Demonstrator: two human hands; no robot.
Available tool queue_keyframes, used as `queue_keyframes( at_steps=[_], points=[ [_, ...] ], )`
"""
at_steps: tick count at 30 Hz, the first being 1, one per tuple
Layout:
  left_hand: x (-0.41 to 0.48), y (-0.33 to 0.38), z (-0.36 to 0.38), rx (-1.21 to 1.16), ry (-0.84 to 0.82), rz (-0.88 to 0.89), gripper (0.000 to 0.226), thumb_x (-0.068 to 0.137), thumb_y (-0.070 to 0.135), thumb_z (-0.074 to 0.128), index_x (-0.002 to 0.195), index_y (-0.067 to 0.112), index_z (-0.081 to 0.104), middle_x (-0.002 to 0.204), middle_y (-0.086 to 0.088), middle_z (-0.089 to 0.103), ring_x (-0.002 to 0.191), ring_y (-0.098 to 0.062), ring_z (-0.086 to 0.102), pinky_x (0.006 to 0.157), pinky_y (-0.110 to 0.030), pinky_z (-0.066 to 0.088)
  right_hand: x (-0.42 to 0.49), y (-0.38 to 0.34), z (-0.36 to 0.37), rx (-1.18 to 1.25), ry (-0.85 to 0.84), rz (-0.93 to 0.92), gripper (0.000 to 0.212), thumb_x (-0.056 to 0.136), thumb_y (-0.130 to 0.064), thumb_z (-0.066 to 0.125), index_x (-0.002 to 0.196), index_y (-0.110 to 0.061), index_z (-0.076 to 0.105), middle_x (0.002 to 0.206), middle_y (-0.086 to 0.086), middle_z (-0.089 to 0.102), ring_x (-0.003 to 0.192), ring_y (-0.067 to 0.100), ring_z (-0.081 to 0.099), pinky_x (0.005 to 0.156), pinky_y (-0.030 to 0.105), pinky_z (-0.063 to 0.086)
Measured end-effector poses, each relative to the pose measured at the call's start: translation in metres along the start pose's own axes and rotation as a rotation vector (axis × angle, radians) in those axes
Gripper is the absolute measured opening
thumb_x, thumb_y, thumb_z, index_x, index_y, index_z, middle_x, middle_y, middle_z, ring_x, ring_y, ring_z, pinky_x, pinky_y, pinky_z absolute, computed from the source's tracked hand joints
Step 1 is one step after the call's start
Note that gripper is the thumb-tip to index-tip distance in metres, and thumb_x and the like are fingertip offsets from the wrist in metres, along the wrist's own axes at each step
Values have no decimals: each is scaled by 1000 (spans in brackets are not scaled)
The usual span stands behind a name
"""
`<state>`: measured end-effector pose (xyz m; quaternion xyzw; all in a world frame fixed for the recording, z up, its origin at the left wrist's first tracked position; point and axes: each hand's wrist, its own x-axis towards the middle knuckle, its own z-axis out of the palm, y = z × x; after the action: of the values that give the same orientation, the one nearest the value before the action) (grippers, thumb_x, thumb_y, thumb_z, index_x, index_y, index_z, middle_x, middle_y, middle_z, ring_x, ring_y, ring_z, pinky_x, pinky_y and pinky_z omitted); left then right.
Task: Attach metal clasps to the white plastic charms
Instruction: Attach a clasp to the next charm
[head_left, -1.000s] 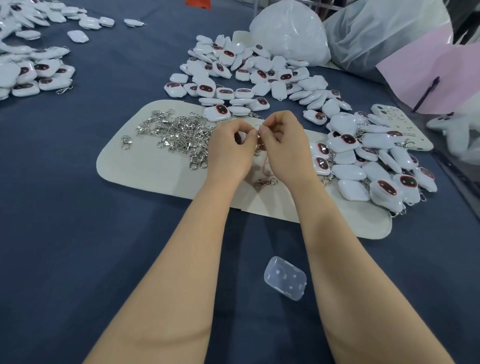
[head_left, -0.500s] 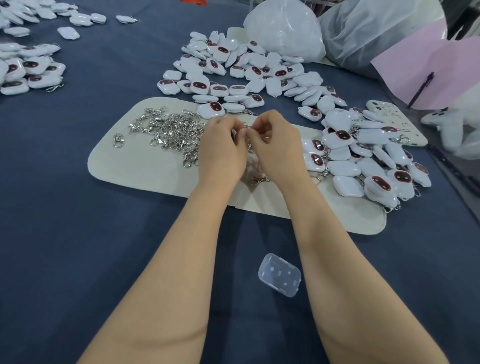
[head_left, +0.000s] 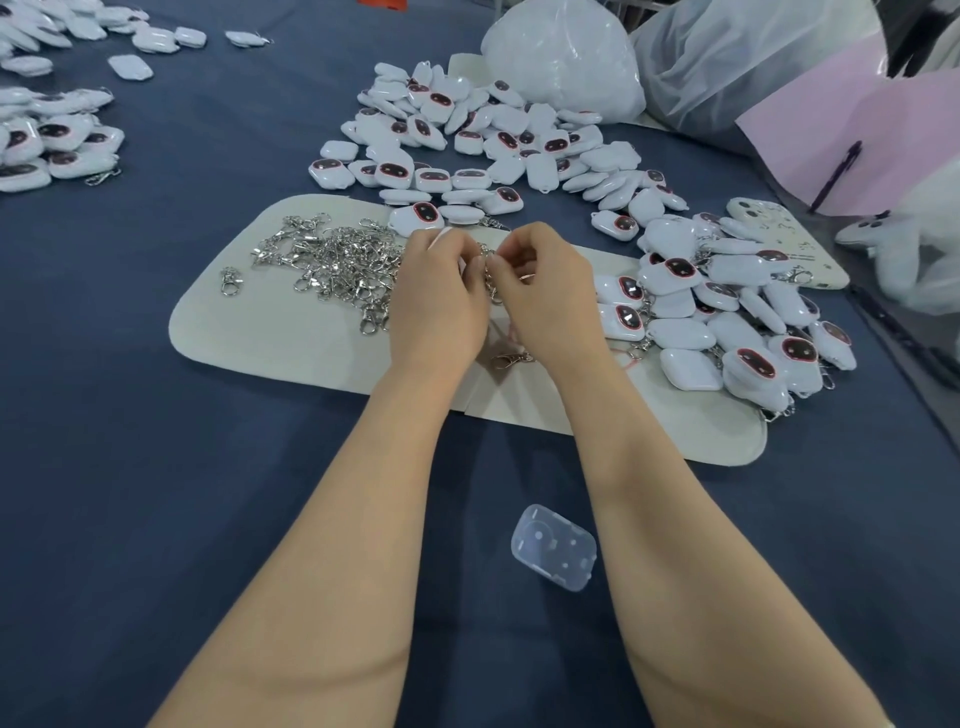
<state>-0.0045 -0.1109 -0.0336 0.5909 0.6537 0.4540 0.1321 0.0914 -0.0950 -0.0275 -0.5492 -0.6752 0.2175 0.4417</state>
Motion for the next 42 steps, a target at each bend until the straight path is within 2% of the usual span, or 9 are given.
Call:
queue_keyframes(
  at_steps=[7, 13, 22, 32, 35, 42],
  points=[
    [0, 1, -1, 1, -17, -4, 14, 95, 16, 50, 100, 9, 61, 112, -8, 51, 87, -19, 51, 78, -27, 40, 1, 1, 1, 2, -4, 16, 6, 88, -11, 58, 88, -15, 54, 84, -4, 59, 81, 13, 56, 77, 26, 47],
    [0, 2, -2, 7, -15, -3, 14, 95, 16, 50, 100, 9, 61, 113, -8, 51, 88, -20, 52, 77, -27, 40, 0, 1, 1, 15, 18, 17, 8, 88, -11, 60, 86, -15, 53, 74, -12, 54, 76, 10, 54, 71, 20, 44],
    [0, 1, -3, 4, -25, 0, 14, 95, 14, 50, 99, 8, 61, 113, -10, 51, 93, -25, 54, 81, -33, 43, 0, -1, 0, -5, -5, 28, 4, 89, -13, 59, 87, -15, 56, 78, -8, 57, 79, 12, 57, 77, 26, 48],
    [0, 1, -3, -12, -12, -12, 14, 95, 16, 50, 99, 9, 61, 113, -8, 51, 88, -19, 51, 77, -27, 41, 0, -1, 1, 12, 15, 0, 8, 87, -10, 59, 85, -15, 54, 71, -15, 53, 70, 6, 52, 69, 18, 43],
    [0, 2, -3, -7, -18, -15, 14, 95, 16, 50, 100, 9, 61, 114, -8, 51, 90, -23, 54, 80, -30, 43, -1, 0, 1, 2, 12, -6, 8, 87, -10, 59, 84, -15, 54, 71, -15, 52, 71, 8, 52, 69, 18, 43],
    [0, 2, -2, -1, -16, -9, 14, 95, 15, 50, 100, 8, 61, 113, -9, 52, 89, -22, 54, 80, -31, 43, 0, 1, 2, -1, 23, 1, 7, 88, -11, 58, 86, -16, 53, 71, -15, 51, 65, 0, 49, 64, 11, 39]
  ],
)
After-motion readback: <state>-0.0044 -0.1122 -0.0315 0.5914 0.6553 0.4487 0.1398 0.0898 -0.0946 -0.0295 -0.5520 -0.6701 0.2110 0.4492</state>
